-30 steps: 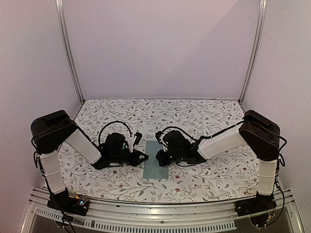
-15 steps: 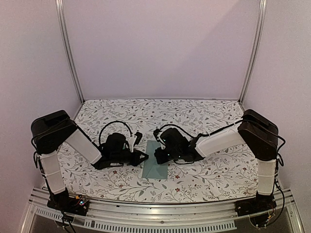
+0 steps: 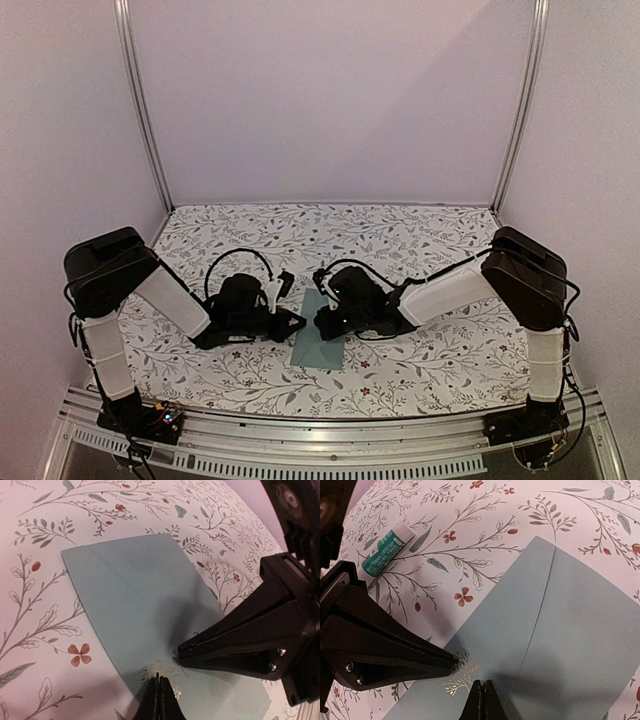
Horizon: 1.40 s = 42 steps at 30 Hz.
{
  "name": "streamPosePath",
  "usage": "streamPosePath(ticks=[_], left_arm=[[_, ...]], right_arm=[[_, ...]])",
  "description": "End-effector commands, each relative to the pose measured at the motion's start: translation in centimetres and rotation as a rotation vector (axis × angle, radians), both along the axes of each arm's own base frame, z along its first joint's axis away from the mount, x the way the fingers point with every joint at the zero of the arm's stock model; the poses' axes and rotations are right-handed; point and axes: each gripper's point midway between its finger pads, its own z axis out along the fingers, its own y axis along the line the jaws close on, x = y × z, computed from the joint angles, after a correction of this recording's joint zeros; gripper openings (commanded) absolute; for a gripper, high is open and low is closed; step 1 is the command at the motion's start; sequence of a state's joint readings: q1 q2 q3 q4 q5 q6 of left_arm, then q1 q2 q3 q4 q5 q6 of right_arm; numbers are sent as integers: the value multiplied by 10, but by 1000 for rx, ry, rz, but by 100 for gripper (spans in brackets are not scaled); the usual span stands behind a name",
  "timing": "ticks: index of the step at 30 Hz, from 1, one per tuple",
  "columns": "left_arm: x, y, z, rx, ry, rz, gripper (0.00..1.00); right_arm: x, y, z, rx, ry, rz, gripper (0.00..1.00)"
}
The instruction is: Place the letter into the envelope and seal it
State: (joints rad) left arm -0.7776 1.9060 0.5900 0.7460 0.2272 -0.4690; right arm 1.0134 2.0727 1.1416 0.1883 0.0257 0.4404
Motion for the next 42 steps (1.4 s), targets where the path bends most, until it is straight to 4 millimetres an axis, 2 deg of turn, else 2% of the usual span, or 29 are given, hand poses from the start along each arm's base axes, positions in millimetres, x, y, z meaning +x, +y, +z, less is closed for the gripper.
streamPosePath(ticks=[1,5,10,17,20,24,32,42], left_arm=[[-11,1,-6,56,3,-24,0],[-22,-7,14,40,-36,-60,0],[-32,-12,22,85,-45,-64,0],[-45,-7,2,125,35,-65,0],[-62,-11,-8,103,54,-117,0],[-80,-17,-7,65,37,-161,0],[-84,-24,6,78,-26,-179,0],[-69,-13,-28,233,-8,-102,0]], right_arm=[[-9,-10,-32,-51,62,-4,0],[-12,-18,-43,-72,81,-21,0],[-16,-22,-51,-84,102,-28,0],[-17,-25,-50,-86,106,-36,0],[-17,-28,-47,-87,97,-45,0],[-17,-29,-43,-84,90,-50,0],[-17,-26,-49,-83,101,-43,0],[-20,-28,-50,-84,106,-35,0]])
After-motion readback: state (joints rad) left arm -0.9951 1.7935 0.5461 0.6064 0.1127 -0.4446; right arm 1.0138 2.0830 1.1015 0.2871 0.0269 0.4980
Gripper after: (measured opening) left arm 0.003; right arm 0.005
